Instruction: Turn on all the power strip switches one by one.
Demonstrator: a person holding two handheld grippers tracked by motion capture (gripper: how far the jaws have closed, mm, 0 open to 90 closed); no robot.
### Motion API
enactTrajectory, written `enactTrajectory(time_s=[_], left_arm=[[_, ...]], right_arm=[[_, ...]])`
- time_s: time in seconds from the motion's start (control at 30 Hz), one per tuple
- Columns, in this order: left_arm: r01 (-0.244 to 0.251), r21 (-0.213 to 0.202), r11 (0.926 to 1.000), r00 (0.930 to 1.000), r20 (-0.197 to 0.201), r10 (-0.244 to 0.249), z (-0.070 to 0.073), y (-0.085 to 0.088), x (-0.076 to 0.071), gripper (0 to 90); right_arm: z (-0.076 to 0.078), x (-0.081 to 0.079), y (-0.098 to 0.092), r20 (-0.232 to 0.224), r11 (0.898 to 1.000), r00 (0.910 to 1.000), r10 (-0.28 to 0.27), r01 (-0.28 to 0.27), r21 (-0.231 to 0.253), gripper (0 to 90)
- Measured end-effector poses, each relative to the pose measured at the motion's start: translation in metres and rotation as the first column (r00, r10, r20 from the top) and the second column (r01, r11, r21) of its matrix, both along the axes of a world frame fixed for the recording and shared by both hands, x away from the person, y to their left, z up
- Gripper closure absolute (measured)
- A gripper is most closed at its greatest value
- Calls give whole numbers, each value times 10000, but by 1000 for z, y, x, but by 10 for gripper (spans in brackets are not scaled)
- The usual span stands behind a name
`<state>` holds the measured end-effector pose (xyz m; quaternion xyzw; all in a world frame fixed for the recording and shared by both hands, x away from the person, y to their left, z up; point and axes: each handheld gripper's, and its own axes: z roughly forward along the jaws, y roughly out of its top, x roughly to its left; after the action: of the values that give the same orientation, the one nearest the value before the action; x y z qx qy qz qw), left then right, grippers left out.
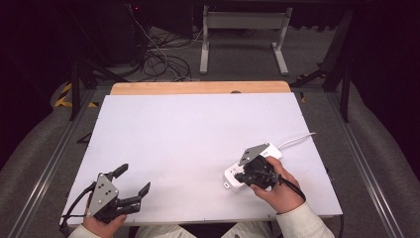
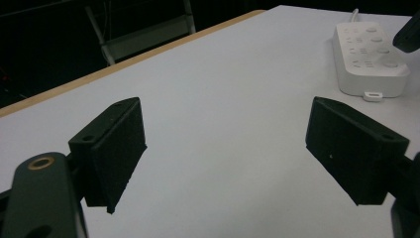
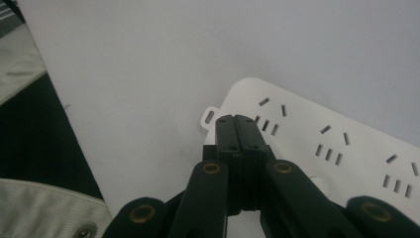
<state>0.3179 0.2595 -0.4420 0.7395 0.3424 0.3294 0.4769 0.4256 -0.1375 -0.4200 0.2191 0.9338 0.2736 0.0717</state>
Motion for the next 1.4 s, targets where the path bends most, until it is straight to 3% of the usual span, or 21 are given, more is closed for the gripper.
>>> enactTrajectory(time_s=[0.13,0.6,0.8,1.4], left_arm=[[-2,-43,10000,10000,17,2,0,0,0,159],[13,-58,10000,10000,-39,-13,0,-1,0,159],[8,-33,10000,10000,-46,-8,0,0,0,159],[1,40,10000,10000,-13,0,0,0,-1,160]], right_arm=[[-7,4,1,-34,9993,9998,-203,202,-329,900],[-14,9,2,55,9967,9990,-451,454,-666,900],[-15,7,3,134,9968,9988,-481,488,-627,900],[-18,8,1,-231,9959,9966,-788,777,-473,900]])
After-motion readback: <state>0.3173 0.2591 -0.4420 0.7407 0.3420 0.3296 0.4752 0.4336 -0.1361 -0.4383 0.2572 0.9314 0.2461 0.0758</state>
